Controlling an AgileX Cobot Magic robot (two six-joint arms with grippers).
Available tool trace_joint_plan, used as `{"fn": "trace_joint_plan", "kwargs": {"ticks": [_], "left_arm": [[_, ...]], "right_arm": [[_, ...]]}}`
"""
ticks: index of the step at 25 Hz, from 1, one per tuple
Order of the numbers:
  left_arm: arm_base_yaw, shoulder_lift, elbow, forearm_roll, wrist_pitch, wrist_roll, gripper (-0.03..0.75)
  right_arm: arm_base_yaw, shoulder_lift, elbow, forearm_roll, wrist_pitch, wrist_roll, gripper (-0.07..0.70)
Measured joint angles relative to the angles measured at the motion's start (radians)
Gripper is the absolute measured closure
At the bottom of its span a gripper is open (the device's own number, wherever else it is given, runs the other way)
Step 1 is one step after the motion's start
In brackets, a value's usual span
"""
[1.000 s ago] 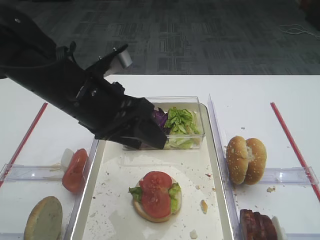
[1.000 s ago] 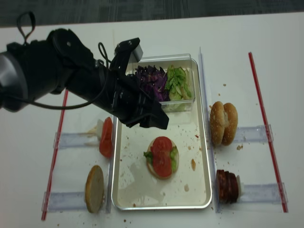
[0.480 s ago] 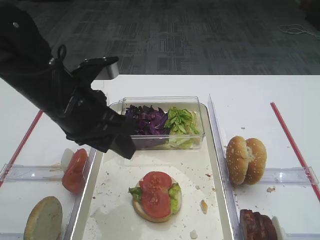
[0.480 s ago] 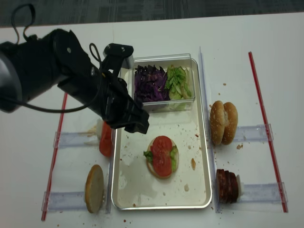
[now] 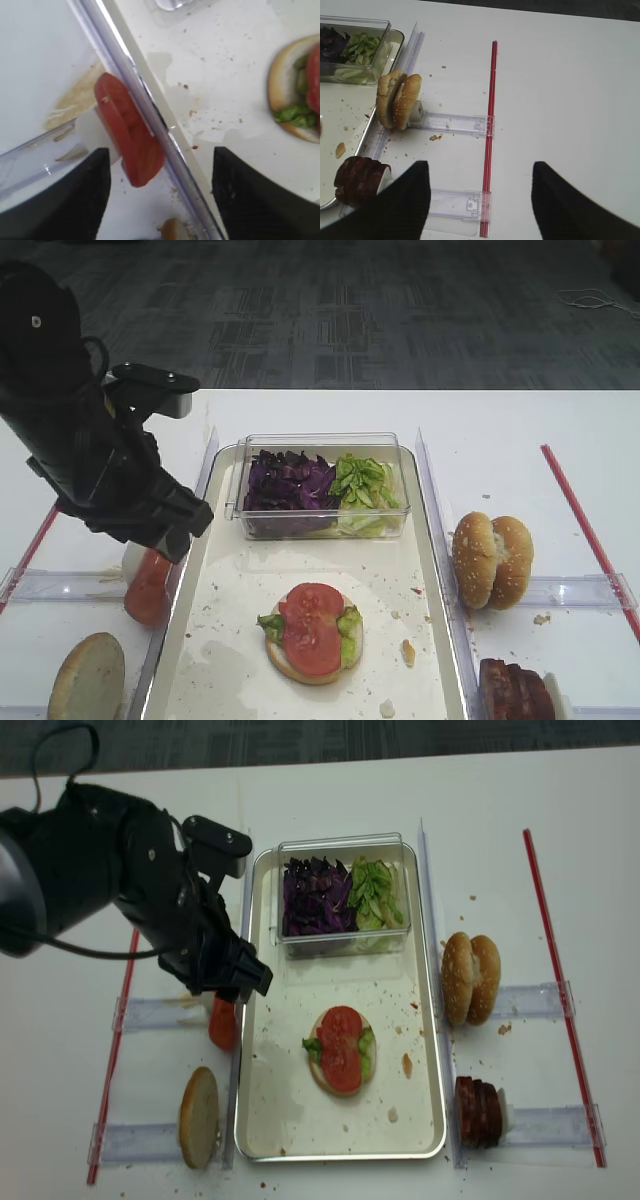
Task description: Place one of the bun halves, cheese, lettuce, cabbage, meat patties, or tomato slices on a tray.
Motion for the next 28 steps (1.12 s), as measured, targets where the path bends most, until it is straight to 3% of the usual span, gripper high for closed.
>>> {"fn": "trace_joint_plan", "kwargs": {"ticks": [7, 20, 24, 28], "left_arm": [[0.033, 0.0, 0.0, 0.017, 0.007, -0.036, 0.273], [0.415, 0.0, 0.0, 0.045, 0.019, -0.041, 0.273], [0.471, 0.0, 0.0, 0.073, 0.036, -0.041, 0.273], [0.48, 0.0, 0.0, 0.081, 0.052, -0.041, 0.273]], "right_arm": [[0.0, 0.0, 0.0, 0.0, 0.0, 0.0, 0.15], [0.0, 0.0, 0.0, 0.0, 0.0, 0.0, 0.15], [0.0, 0.0, 0.0, 0.0, 0.0, 0.0, 0.15], [0.0, 0.0, 0.0, 0.0, 0.0, 0.0, 0.15]]}}
